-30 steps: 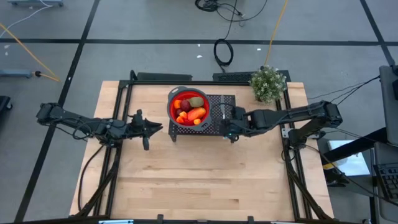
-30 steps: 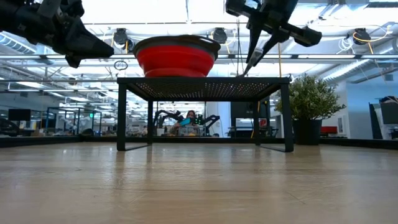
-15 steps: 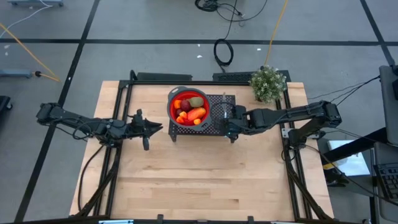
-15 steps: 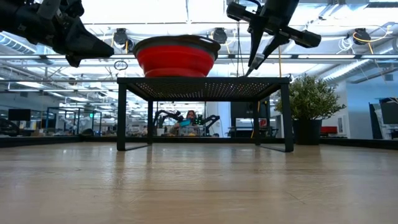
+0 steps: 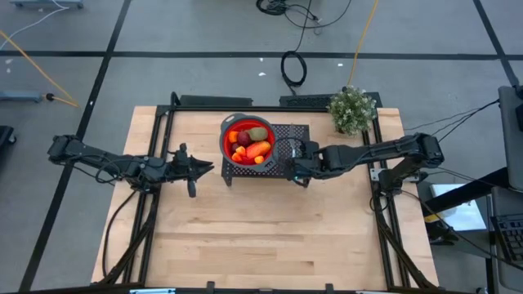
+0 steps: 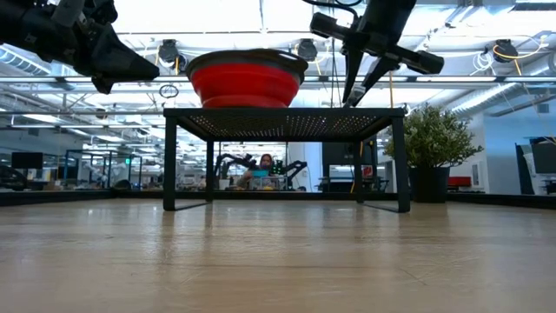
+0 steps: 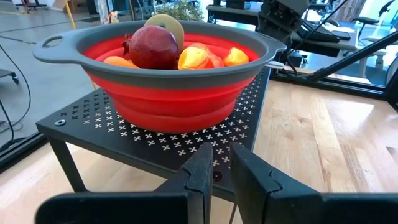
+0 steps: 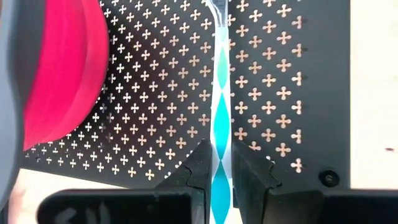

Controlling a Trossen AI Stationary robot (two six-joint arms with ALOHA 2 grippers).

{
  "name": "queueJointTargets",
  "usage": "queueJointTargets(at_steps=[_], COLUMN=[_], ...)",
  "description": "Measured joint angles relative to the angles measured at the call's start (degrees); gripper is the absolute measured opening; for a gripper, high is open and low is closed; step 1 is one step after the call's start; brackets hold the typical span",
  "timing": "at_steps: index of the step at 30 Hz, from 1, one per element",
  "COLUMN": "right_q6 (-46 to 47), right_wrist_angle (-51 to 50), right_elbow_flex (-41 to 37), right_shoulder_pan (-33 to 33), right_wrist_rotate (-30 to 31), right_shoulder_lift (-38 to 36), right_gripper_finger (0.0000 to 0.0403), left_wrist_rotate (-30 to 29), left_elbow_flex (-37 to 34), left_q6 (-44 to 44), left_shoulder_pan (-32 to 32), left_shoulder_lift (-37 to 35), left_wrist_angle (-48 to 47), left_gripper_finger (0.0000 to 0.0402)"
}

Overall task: Pick & Place Fruit
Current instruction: Put the knife on the shelf

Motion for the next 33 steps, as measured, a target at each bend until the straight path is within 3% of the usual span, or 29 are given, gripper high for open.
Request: queueJointTargets(at_steps=[33], right_q6=[-3.50], right_wrist_angle=[-1.46], right_elbow_flex=[-0.04], right_shoulder_pan=[-1.60], right_wrist_rotate=[1.42], right_shoulder_lift=[0.96], right_gripper_finger=[0.0042], left_wrist_rotate=[0.15], left_elbow_flex=[0.00], left_q6=[-0.17], left_shoulder_pan=[-0.01], left_shoulder_lift=[0.02], left_wrist_angle=[-0.61], left_gripper_finger=[0.0051])
